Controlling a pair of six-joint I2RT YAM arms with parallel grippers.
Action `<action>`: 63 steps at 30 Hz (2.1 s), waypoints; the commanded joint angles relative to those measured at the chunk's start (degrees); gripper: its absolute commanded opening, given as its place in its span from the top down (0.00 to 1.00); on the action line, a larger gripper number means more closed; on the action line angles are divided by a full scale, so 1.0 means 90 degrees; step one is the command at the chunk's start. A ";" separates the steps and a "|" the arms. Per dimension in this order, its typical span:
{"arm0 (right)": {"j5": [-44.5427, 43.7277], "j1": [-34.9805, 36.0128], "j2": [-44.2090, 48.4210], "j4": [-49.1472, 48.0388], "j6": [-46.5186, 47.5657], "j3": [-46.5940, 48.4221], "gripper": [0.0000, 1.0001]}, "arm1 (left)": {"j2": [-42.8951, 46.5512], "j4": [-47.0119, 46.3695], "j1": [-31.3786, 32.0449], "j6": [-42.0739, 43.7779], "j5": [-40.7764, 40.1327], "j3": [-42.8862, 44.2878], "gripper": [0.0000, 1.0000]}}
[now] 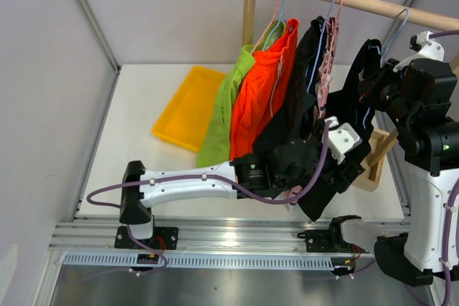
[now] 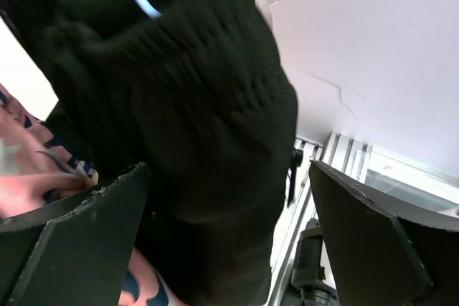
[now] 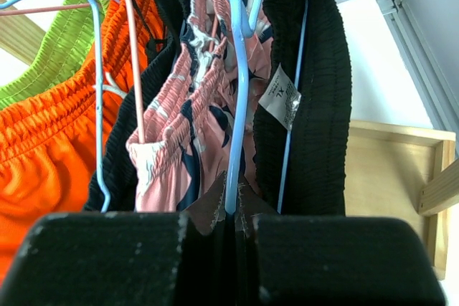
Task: Remove the shorts from the hanger
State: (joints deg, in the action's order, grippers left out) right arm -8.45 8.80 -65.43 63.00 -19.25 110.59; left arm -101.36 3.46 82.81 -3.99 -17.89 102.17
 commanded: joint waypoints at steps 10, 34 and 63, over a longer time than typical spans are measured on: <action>0.0089 0.0019 0.0014 -0.0194 -0.0088 0.0428 1.00 | -0.0496 0.0122 0.0018 0.0033 -0.0092 0.0601 1.00; 0.0176 -0.0079 0.0247 0.0918 -0.0420 0.0467 1.00 | 0.0374 -0.0434 0.1143 -0.0280 -0.1401 -0.1128 1.00; 0.0460 -0.1006 -0.1928 0.1711 -0.0342 0.3385 1.00 | 0.2266 -0.0014 0.2136 -0.1275 -0.1732 -0.3285 1.00</action>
State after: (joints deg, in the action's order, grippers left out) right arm -2.04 2.85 -82.08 78.48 -23.83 136.92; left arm -88.18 4.08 98.76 -12.62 -29.41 74.46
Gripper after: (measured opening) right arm 0.033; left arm 0.029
